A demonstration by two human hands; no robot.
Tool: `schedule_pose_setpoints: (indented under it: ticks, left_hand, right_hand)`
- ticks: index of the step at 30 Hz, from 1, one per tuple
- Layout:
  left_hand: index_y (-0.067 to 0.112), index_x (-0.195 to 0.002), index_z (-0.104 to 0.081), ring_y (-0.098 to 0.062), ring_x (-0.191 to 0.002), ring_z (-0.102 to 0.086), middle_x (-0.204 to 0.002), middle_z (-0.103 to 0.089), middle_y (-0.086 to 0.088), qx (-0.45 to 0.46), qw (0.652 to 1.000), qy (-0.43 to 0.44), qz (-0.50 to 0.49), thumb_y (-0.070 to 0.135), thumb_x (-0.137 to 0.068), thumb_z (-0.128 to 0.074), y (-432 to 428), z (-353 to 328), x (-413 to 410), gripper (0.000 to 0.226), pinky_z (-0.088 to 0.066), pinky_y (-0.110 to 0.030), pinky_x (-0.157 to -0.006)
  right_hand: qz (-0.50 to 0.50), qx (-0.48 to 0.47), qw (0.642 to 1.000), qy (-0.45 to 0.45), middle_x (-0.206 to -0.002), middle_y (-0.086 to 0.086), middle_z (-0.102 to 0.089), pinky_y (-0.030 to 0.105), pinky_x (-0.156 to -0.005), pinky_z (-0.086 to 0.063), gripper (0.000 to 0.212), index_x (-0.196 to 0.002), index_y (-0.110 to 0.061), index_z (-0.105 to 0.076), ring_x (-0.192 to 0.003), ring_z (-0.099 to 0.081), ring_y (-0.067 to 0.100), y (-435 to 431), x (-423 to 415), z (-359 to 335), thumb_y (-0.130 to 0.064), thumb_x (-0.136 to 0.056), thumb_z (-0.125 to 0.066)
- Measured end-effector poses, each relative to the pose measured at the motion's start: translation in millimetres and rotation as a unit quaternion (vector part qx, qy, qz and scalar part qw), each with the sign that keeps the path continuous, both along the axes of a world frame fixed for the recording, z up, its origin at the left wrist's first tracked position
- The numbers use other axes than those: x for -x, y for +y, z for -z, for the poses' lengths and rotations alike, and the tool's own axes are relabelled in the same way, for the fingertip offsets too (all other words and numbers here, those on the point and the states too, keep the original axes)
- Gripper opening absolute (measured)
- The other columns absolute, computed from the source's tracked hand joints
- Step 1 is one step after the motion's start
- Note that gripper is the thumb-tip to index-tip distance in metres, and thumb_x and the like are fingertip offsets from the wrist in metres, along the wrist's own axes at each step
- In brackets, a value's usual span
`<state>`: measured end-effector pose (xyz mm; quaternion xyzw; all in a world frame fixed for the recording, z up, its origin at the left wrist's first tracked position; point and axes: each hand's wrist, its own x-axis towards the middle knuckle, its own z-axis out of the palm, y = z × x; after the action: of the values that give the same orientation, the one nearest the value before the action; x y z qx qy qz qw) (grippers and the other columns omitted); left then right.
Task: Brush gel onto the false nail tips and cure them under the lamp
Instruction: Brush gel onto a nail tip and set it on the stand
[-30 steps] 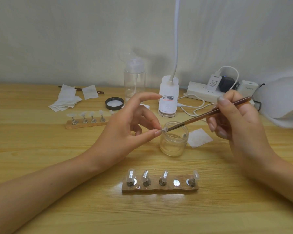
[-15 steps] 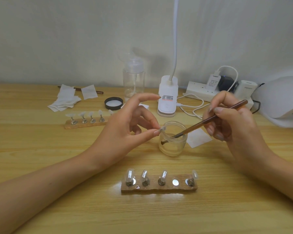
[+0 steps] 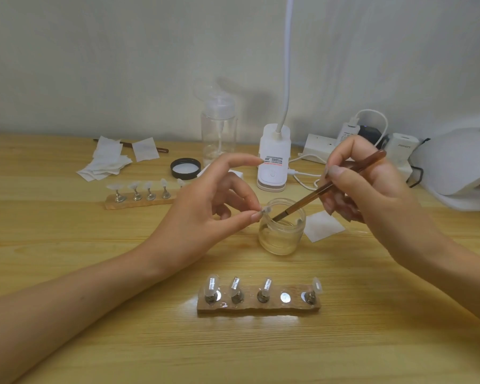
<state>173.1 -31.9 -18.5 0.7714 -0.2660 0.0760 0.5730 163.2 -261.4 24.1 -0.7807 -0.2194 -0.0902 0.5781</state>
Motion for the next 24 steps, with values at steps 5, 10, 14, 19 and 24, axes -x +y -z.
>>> schedule_pose_setpoints:
  ticks: [5, 10, 14, 19, 24]
  left_hand:
    - [0.026, -0.134, -0.051, -0.013, -0.085, -0.071, -0.087, -0.07, 0.005, 0.001, 1.0, 0.001, 0.0, 0.006, -0.088, -0.075, -0.4, -0.5, 0.5, 0.056, -0.05, -0.049, -0.068]
    - [0.026, -0.134, -0.051, -0.016, -0.086, -0.071, -0.088, -0.07, 0.004, -0.003, 1.0, -0.001, -0.001, 0.008, -0.087, -0.075, -0.5, -0.9, 0.8, 0.055, -0.05, -0.05, -0.069]
    - [0.026, -0.133, -0.051, -0.015, -0.086, -0.071, -0.087, -0.07, 0.004, 0.0, 1.0, 0.0, 0.002, 0.006, -0.088, -0.075, -0.3, -0.4, 0.4, 0.054, -0.049, -0.051, -0.067]
    - [0.025, -0.132, -0.052, -0.015, -0.086, -0.072, -0.088, -0.07, 0.005, -0.002, 1.0, -0.003, 0.002, 0.009, -0.088, -0.075, 0.0, -0.3, 0.3, 0.053, -0.049, -0.049, -0.067]
    - [0.026, -0.132, -0.052, -0.014, -0.085, -0.072, -0.088, -0.071, 0.006, 0.0, 1.0, -0.004, 0.002, 0.011, -0.087, -0.075, 0.5, -0.6, 0.4, 0.053, -0.05, -0.048, -0.066]
  right_hand:
    - [0.008, -0.008, 0.999, 0.046, -0.054, 0.003, -0.05, 0.013, -0.043, -0.033, 0.018, -0.084, -0.009, -0.048, -0.046, -0.042, 0.008, -3.6, -5.8, -3.0, -0.005, -0.1, -0.041]
    - [0.02, 0.001, 0.999, 0.033, -0.057, 0.003, -0.053, 0.013, -0.044, -0.034, 0.019, -0.084, -0.013, -0.049, -0.049, -0.043, 0.009, -3.8, -6.5, -4.4, -0.008, -0.101, -0.042]
    - [0.01, 0.011, 0.999, 0.046, -0.06, 0.006, -0.053, 0.014, -0.044, -0.034, 0.014, -0.088, -0.008, -0.048, -0.05, -0.045, 0.009, -2.2, -5.0, -1.1, -0.009, -0.101, -0.042]
    - [-0.001, 0.004, 0.998, 0.059, -0.056, 0.002, -0.053, 0.014, -0.043, -0.033, 0.014, -0.084, -0.012, -0.05, -0.05, -0.043, 0.011, -4.9, -7.8, -0.8, -0.018, -0.095, -0.046]
    - [0.037, -0.077, 0.993, 0.079, -0.052, 0.0, -0.049, 0.016, -0.04, -0.03, 0.017, -0.076, -0.023, -0.056, -0.045, -0.042, 0.01, -13.8, -19.5, -3.9, -0.02, -0.086, -0.044]
